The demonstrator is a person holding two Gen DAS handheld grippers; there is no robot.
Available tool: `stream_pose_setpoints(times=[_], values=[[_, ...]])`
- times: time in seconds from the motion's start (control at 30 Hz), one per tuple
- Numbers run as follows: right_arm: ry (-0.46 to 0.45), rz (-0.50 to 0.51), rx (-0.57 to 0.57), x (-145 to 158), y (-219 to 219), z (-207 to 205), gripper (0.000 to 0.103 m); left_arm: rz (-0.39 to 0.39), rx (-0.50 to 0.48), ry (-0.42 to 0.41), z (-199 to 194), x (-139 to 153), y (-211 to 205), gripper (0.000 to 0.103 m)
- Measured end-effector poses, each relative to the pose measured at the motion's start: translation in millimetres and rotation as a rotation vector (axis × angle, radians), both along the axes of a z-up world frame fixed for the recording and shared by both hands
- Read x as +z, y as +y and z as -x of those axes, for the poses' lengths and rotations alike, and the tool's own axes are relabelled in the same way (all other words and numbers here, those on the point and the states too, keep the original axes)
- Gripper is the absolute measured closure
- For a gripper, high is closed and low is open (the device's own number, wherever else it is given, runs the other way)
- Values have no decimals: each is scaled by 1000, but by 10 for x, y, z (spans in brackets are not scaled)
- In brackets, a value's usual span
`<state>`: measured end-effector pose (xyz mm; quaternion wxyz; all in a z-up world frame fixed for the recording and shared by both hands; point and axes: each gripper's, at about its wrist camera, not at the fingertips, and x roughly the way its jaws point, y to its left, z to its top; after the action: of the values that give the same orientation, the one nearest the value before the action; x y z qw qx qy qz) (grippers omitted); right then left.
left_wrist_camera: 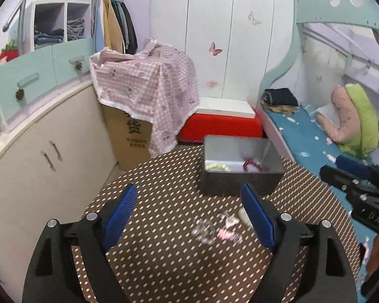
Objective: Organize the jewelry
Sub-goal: 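Withdraw both open tools from the box toward the remaining charms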
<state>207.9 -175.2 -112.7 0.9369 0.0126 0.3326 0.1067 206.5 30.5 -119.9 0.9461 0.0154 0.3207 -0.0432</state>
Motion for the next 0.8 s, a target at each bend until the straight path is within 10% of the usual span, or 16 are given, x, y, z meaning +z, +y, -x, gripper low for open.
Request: stream_pose_setpoints(times=[0.8], values=[[235,80,67,-1150,375,-44,50,37,32,165,143,-756,96,22]])
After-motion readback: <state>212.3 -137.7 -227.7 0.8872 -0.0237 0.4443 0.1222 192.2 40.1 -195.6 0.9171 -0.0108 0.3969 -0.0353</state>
